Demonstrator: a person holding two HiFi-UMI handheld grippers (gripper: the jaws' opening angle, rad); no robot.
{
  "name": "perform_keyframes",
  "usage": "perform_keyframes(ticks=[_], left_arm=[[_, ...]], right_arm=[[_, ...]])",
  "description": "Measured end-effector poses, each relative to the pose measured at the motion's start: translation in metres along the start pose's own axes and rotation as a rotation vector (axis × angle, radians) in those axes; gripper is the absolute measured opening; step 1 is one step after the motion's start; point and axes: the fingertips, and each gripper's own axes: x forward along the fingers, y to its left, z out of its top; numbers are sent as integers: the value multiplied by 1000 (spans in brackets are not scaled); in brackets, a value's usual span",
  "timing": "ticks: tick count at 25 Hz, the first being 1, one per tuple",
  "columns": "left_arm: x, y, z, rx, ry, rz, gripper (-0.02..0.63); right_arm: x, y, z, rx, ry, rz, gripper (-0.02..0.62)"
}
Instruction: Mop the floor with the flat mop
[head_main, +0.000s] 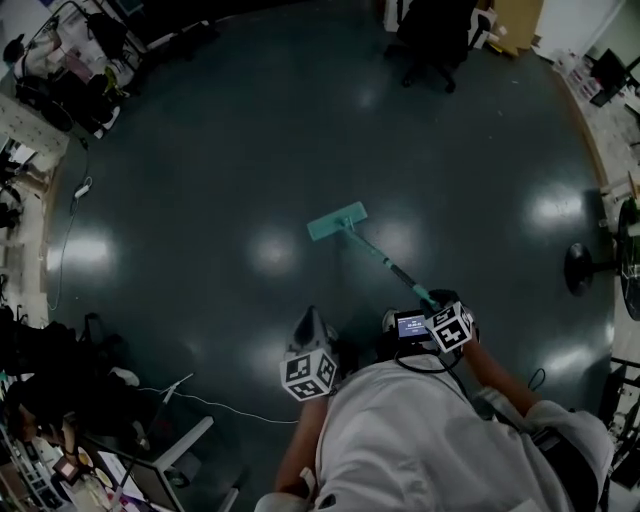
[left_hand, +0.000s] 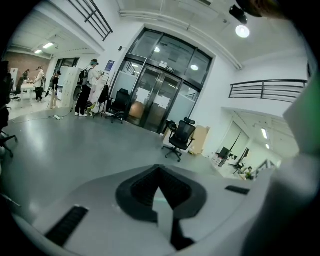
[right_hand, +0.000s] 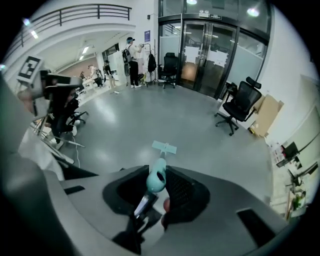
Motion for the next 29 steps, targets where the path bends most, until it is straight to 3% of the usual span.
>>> perform_keyframes(ticks=[4, 9, 29], left_arm=[[8, -4, 10, 8, -14, -27, 2], [13, -19, 12, 18, -14, -55, 2], [2, -18, 8, 10, -24, -60, 0]], right_arm=[[-43, 12, -5, 40, -19, 10, 109], [-43, 10, 22, 28, -91, -6, 109], [-43, 22, 23, -30, -90, 8, 109]])
